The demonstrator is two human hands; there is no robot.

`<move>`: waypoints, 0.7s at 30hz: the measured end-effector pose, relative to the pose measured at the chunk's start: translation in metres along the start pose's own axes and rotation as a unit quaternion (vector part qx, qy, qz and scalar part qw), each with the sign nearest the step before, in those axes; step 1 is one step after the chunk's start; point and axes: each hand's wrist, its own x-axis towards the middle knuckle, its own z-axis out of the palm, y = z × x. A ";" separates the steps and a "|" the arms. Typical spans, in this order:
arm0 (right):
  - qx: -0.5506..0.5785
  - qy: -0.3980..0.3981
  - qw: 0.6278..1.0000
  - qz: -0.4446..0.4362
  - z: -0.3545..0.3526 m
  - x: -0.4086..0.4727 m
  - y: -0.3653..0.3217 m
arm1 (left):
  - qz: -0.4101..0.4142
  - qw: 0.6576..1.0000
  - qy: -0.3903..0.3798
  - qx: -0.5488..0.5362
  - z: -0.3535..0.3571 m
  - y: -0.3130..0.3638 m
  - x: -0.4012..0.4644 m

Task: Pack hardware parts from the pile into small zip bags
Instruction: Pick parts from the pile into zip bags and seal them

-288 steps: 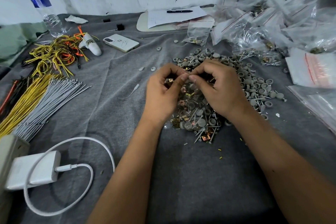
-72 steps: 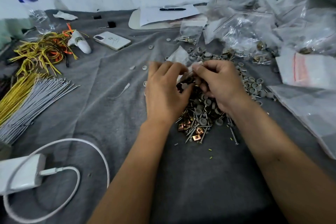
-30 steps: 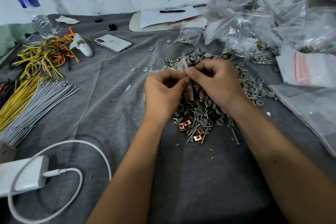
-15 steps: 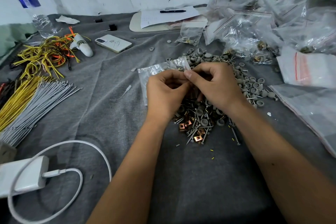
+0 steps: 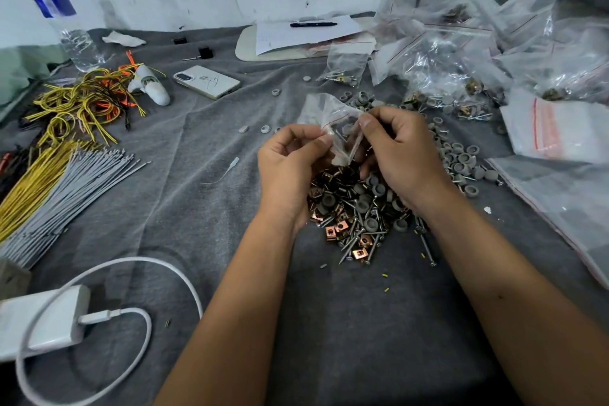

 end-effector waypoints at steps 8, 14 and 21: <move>-0.136 -0.026 0.984 -0.112 0.009 -0.007 -0.006 | 0.122 0.960 0.012 0.253 0.009 -0.012 -0.004; -0.182 0.039 0.975 -0.124 0.012 -0.008 -0.006 | 0.200 0.917 0.030 0.343 0.007 -0.012 -0.005; -0.156 0.101 0.980 -0.066 0.003 -0.005 -0.009 | 0.295 0.837 0.133 0.441 -0.009 0.008 -0.003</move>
